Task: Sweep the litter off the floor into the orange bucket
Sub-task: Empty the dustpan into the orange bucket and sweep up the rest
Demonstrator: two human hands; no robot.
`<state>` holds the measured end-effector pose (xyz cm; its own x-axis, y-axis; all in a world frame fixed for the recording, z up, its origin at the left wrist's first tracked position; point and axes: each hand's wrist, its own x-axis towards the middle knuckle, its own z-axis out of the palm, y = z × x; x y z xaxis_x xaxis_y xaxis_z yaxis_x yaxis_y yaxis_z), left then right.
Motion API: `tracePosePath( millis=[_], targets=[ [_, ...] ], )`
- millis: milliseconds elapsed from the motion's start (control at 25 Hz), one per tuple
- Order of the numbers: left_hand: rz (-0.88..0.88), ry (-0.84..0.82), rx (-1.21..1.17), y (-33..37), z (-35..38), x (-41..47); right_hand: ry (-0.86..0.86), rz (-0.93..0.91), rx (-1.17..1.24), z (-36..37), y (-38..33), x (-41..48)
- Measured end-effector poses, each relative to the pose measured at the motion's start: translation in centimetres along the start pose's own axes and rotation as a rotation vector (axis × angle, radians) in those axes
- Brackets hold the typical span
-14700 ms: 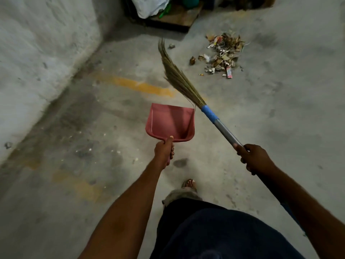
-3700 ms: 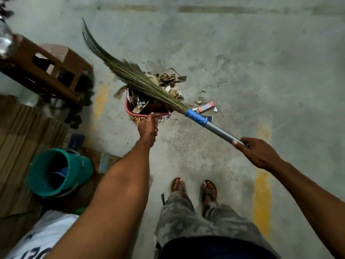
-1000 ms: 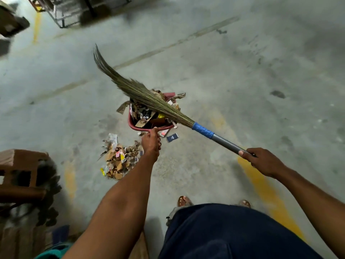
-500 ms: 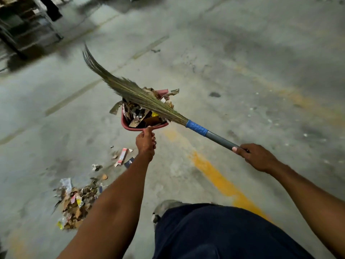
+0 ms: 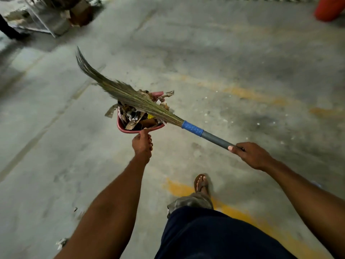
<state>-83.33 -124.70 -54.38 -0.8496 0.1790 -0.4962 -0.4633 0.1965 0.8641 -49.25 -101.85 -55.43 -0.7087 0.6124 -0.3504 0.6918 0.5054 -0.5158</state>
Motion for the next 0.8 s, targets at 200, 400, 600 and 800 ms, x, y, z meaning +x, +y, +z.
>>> tracePosePath(
  millis=[200,400,600,800],
  targets=[
    [0.041,-0.139,0.058,5.1,12.5,6.2,0.083,0.088,0.085,-5.8,3.9,7.0],
    [0.073,-0.268,0.123,10.7,25.3,11.2,0.154,0.184,0.128,-12.2,7.4,13.1],
    [0.092,-0.362,0.134,14.7,39.9,15.4,0.222,0.277,0.159,-18.9,12.3,20.4],
    [0.093,-0.431,0.141,18.0,55.2,18.5,0.226,0.303,0.133,-27.4,19.1,28.7]
  ],
)
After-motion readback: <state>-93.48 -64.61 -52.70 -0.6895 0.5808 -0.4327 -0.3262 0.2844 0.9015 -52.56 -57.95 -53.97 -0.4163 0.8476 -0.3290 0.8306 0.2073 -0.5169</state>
